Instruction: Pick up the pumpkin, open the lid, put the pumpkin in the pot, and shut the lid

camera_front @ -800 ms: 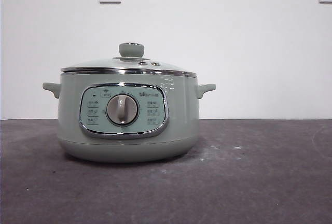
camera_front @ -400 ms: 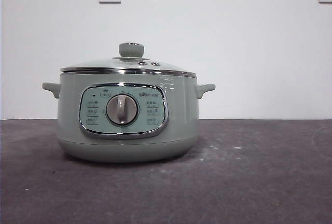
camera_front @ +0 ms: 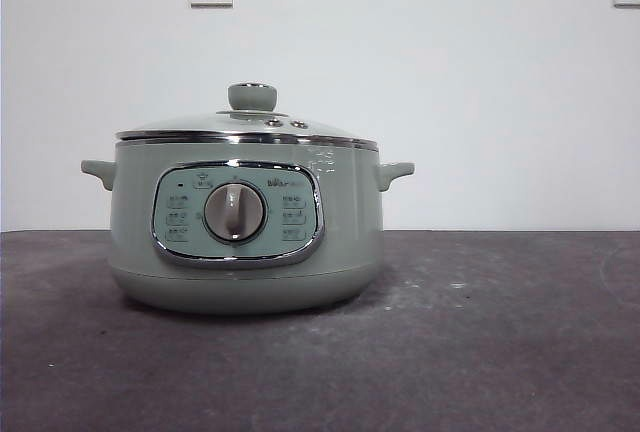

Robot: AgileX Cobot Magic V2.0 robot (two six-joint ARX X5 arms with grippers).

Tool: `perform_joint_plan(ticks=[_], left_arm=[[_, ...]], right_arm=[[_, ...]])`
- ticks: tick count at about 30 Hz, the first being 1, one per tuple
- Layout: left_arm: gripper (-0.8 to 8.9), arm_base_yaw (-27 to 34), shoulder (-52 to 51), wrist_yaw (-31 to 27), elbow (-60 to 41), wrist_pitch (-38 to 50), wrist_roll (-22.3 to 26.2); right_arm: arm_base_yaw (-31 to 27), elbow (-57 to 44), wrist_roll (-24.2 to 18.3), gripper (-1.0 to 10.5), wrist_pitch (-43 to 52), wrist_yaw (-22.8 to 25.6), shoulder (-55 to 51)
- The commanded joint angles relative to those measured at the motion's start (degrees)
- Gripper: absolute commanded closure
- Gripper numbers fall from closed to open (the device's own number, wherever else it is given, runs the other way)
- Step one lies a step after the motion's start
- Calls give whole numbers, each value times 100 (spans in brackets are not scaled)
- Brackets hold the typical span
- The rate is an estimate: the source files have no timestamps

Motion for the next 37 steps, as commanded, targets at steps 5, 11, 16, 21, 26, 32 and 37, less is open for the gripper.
perform_joint_plan(ticks=[5,11,16,21,26,32,37], left_arm=[[817,17,-13,-9,-90,7,-33],[817,17,-13,-7,-90,7,-33],[817,17,-13,-7,-90,7,-33],[817,17,-13,-7,-90,7,-33],[817,17,-13,-7,-90,7,-33],[817,17,-13,-7,-90,7,-33],[817,17,-13,-9,-90,7,-33]], right_arm=[[-387,-2627,120,946,2234,79,-1113],[-608,-4778,542,946,3860,79,-1843],[-769,-6072,811,946,4623,94,-2356],[-907,-6878,841,946,4883,184,-2789],[-1019,-7429,997,946,4887,868,-3042],[-1126,-7890,997,946,4889,1132,-3130],[-1167,-8129,1137,946,4885,1123,-3130]])
